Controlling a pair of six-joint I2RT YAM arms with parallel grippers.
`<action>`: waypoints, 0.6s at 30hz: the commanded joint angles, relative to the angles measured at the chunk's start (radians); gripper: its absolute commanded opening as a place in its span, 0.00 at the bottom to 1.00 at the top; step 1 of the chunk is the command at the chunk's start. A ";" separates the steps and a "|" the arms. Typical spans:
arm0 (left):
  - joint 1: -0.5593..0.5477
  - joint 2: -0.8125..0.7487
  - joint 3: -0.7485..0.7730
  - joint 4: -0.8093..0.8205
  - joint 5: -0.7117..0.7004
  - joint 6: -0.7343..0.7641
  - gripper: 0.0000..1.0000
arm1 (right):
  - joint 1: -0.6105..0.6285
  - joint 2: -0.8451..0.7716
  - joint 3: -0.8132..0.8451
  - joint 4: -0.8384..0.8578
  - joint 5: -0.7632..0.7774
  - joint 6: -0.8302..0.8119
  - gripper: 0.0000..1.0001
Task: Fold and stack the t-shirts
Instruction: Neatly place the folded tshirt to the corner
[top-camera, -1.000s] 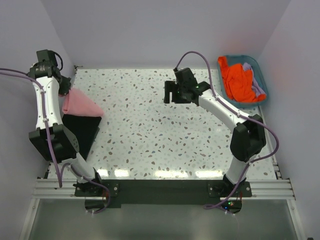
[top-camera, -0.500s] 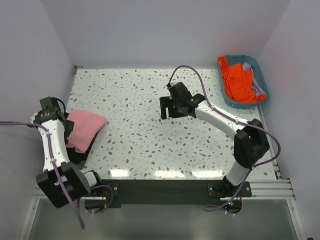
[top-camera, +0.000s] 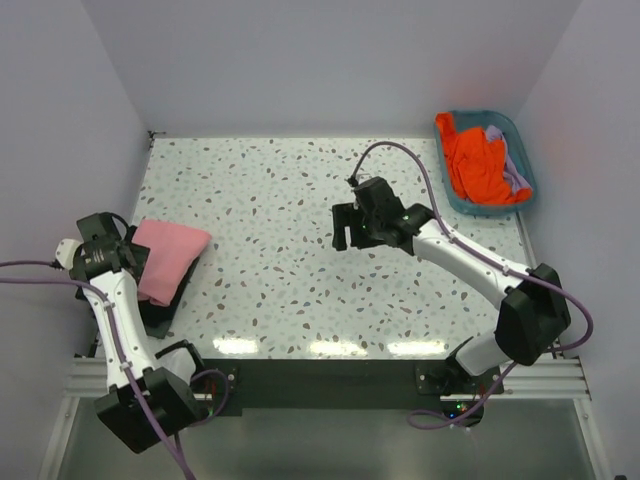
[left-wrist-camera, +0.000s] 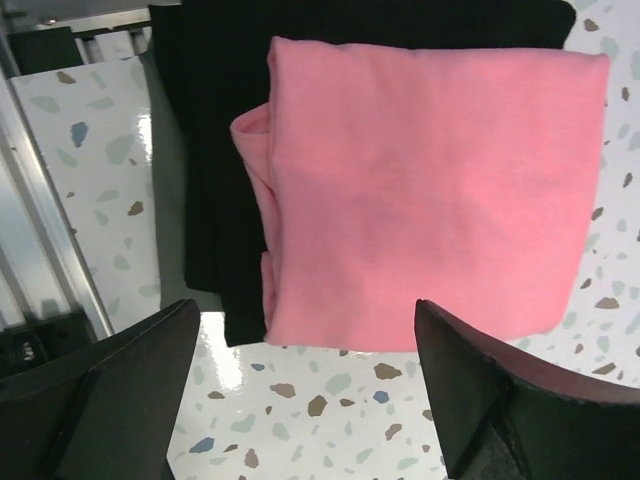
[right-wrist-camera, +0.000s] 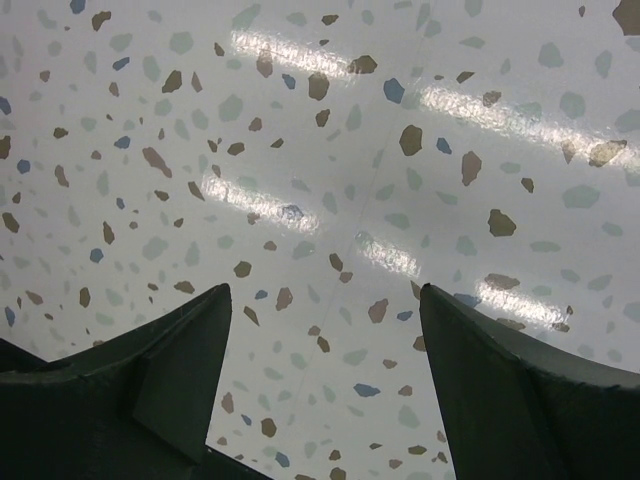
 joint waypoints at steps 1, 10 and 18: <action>0.005 0.009 0.025 0.088 0.077 0.049 0.91 | 0.020 -0.016 -0.011 0.046 0.005 0.009 0.79; -0.087 0.086 0.011 0.171 0.120 0.061 0.79 | 0.064 0.053 -0.004 0.078 0.016 0.027 0.78; -0.210 0.189 -0.035 0.214 0.072 -0.037 0.76 | 0.069 0.061 -0.028 0.091 0.045 0.033 0.73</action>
